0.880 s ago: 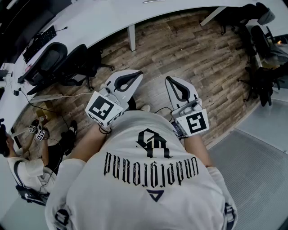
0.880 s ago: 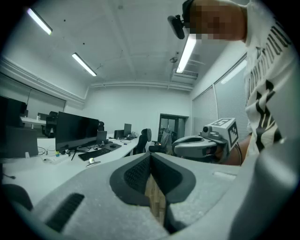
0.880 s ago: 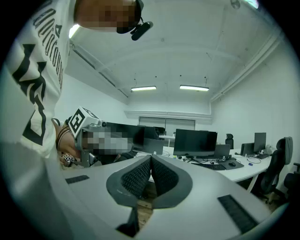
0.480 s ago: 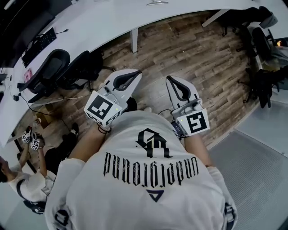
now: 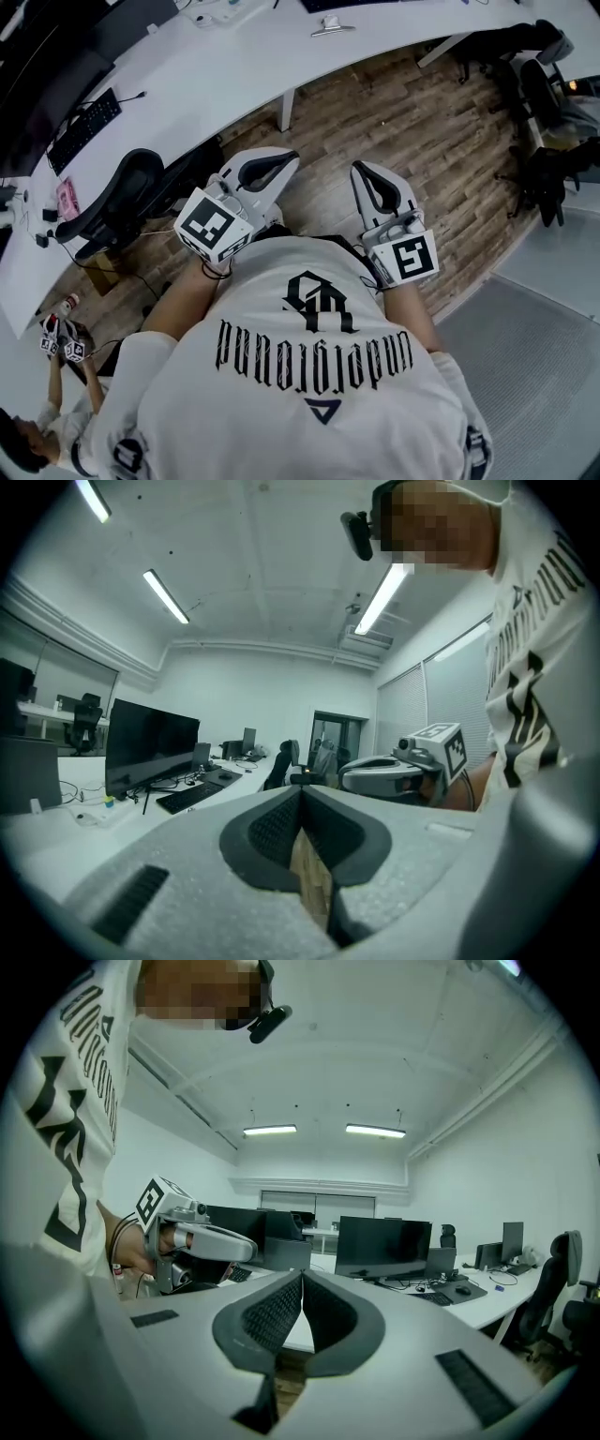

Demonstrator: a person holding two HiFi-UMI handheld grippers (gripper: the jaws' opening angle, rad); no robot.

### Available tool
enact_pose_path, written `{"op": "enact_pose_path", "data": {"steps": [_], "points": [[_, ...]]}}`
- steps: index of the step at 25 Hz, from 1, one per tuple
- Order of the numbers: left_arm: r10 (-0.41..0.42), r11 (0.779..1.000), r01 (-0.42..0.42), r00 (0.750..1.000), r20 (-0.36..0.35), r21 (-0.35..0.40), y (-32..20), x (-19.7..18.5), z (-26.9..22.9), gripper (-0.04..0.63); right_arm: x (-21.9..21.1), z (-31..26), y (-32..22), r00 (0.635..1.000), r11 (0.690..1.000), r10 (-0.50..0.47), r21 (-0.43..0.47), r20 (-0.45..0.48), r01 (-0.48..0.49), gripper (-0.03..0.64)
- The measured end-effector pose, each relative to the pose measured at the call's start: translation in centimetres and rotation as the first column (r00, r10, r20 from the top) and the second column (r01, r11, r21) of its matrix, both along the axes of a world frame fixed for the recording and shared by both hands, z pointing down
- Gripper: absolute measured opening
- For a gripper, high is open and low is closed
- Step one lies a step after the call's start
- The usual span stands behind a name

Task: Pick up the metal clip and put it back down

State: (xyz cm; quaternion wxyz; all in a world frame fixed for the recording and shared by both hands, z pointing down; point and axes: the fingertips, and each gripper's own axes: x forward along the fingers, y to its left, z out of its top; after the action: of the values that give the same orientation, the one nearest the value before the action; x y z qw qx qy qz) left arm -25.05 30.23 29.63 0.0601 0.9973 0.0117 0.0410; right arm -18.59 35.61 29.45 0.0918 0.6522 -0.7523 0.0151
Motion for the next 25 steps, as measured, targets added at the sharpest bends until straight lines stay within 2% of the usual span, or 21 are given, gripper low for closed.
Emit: {"op": "enact_pose_path", "data": {"steps": [8,12,20,25], "points": [[0.043,0.997,-0.044,0.999,-0.01,-0.063,-2.6,0.2,0.4,0.014,0.1,0.5,-3.0,1.0,1.0,0.012,-0.015,-0.001,-0.012,0.015],[0.049,0.998,-0.05,0.999,-0.005,-0.045,-3.3,0.9,0.3,0.014,0.9,0.6,-4.1,1.0,1.0,-0.003,-0.02,-0.002,0.003,0.015],[-0.013,0.998,0.013,1.0,0.01,-0.062,-5.4,3.5,0.9,0.014,5.0,1.6,-6.6,0.999,0.999,-0.033,-0.035,0.008,0.033,0.015],[-0.054,0.996,0.054,0.999,-0.001,-0.072,-6.7,6.9,0.7,0.014,9.1,1.5,-7.7,0.998,0.998,-0.061,-0.034,-0.001,0.061,0.015]]}}
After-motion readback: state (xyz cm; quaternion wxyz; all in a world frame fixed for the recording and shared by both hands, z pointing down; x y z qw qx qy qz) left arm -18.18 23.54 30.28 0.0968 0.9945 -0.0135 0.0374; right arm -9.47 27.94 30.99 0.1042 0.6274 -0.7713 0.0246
